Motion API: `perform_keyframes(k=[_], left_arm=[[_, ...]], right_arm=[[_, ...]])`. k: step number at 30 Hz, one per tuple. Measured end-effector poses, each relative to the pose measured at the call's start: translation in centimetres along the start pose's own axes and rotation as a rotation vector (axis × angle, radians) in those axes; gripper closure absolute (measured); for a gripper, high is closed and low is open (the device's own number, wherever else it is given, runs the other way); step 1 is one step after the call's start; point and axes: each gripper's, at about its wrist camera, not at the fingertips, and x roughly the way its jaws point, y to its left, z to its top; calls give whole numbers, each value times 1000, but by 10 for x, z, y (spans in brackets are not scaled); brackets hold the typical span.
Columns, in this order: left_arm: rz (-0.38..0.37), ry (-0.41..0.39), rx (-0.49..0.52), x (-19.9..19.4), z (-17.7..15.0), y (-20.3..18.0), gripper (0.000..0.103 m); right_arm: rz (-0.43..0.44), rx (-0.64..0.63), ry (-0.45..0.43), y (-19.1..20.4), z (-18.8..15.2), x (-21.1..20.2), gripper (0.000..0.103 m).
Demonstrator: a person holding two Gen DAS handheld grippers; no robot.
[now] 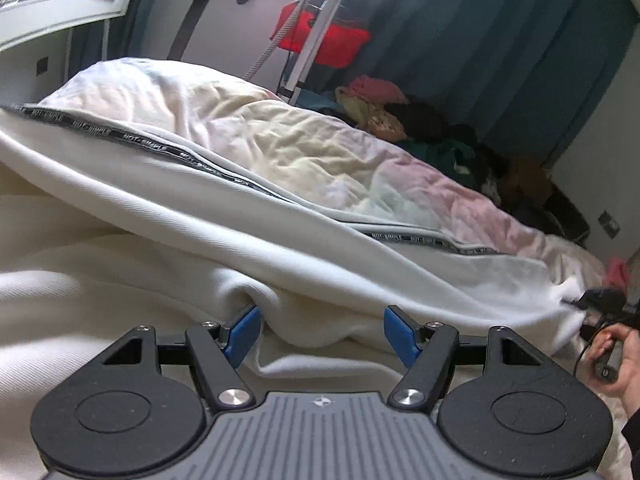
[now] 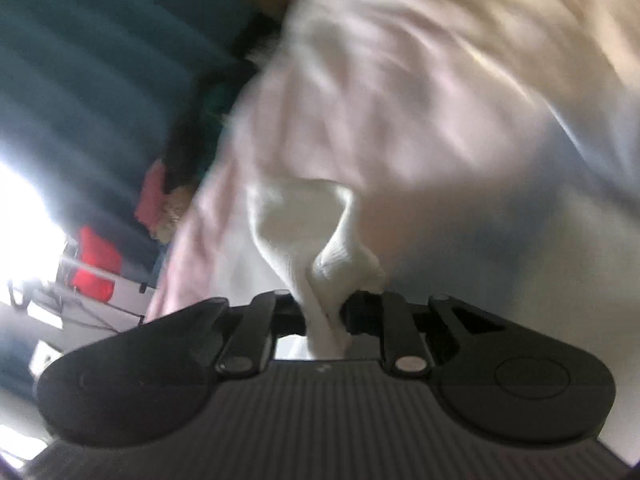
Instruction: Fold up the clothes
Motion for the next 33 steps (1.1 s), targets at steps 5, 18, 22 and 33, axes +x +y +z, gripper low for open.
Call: perform_keyframes(k=[5,18,22,33], left_arm=[[-15,-22,-47,-3,7,9,32],[48,-74,103,-10,9,-4,33],[63,-74,242,-16,9,-11,33],[215,21,720,4,82,56,35]], right_arm=[[227,-221,-313,50,6,-68,86],[-89,-10,-51,-68,-37,-57,21],[-56,-119,-31,-36,-58,-95,16],[122,-249,139,14,-131,-167,16]])
